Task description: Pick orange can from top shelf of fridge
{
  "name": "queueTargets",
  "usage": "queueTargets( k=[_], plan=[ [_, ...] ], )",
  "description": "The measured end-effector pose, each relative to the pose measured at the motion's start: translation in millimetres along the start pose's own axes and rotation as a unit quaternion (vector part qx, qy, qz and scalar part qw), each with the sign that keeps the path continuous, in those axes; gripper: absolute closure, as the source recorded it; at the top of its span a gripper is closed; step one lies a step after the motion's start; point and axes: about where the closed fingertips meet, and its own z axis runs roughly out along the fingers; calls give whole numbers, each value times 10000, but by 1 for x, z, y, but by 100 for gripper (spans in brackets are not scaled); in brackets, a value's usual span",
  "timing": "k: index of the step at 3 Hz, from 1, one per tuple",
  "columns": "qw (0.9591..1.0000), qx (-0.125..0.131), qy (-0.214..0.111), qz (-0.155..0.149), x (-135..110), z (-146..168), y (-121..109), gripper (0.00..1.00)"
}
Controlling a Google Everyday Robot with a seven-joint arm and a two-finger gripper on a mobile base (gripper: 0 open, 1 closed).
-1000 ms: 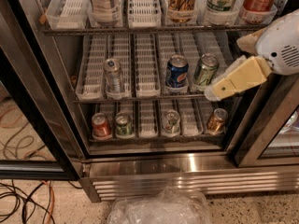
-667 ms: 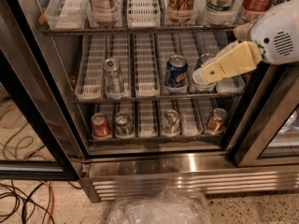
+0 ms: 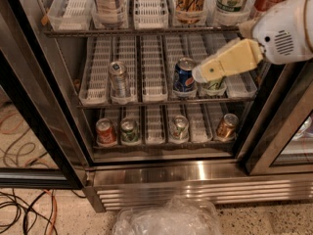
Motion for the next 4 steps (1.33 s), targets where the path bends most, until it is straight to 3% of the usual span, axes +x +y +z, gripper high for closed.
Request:
queueTargets(
  k=[1,2,3,4],
  plan=[
    [9986,250,-426,169,-22,13,11,0],
    [9943,559,-841,328,-45,34,23,0],
    [9862,987,-1222,527,-66,42,31,0],
    [9738,1475,-1615,616,-86,39,37,0]
  ],
)
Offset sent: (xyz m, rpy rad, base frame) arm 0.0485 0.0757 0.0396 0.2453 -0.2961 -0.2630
